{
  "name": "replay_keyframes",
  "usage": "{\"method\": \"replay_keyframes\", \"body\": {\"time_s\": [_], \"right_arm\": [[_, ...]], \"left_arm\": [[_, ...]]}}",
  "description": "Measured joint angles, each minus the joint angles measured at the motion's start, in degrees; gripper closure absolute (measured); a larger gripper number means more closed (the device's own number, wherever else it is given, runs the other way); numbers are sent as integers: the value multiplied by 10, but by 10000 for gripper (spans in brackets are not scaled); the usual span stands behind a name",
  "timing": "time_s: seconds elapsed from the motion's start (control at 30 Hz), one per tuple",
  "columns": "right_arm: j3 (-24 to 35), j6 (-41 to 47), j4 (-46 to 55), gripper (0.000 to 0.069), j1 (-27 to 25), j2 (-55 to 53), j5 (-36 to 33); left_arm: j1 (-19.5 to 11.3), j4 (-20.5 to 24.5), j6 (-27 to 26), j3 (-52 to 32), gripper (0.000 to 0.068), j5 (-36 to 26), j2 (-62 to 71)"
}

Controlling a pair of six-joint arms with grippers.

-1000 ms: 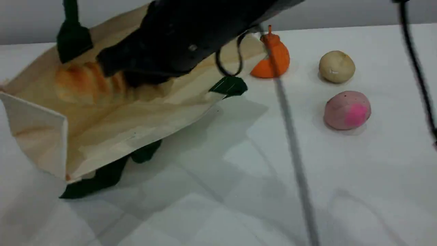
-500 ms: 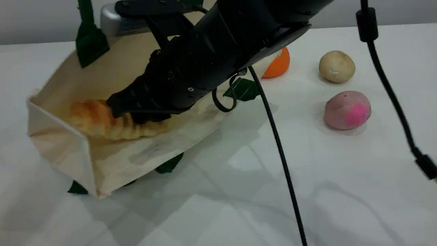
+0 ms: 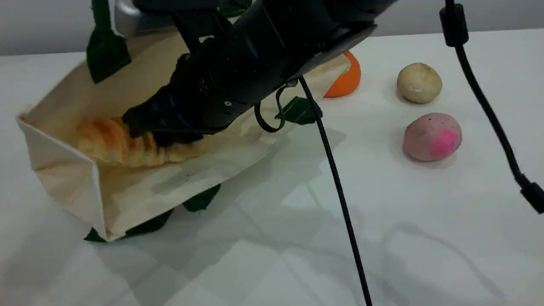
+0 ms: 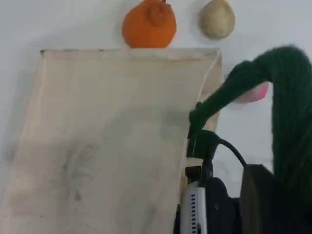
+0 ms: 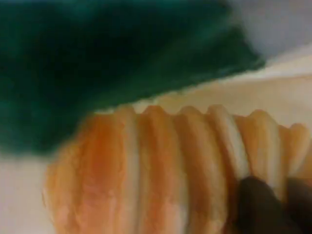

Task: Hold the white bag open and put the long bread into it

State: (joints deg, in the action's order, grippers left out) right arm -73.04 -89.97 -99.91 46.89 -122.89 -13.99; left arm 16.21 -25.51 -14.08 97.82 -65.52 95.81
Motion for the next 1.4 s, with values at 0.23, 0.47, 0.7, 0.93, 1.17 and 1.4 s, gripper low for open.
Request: {"method": "replay_keyframes", "body": {"time_s": [0.23,0.47,0.7,0.93,1.17,1.4], "right_arm": [[0,0,0,541,0,3,0],[1,0,-1,251,0,18,4],[34,0,-2,176,0,63,46],[108,-1,-2,178,-1,116,84],[161,0,-2,190,-1,193,121],[179,0,-1,209,-5,236,123]], "left_arm": [[0,1,0,0,606,0,0],[0,26,0,0,606,2,0],[0,44,0,0,606,4,0],[0,45,0,0,606,25,2],[0,45,0,-1,606,26,22],[0,46,-5,-5,606,30,37]]}}
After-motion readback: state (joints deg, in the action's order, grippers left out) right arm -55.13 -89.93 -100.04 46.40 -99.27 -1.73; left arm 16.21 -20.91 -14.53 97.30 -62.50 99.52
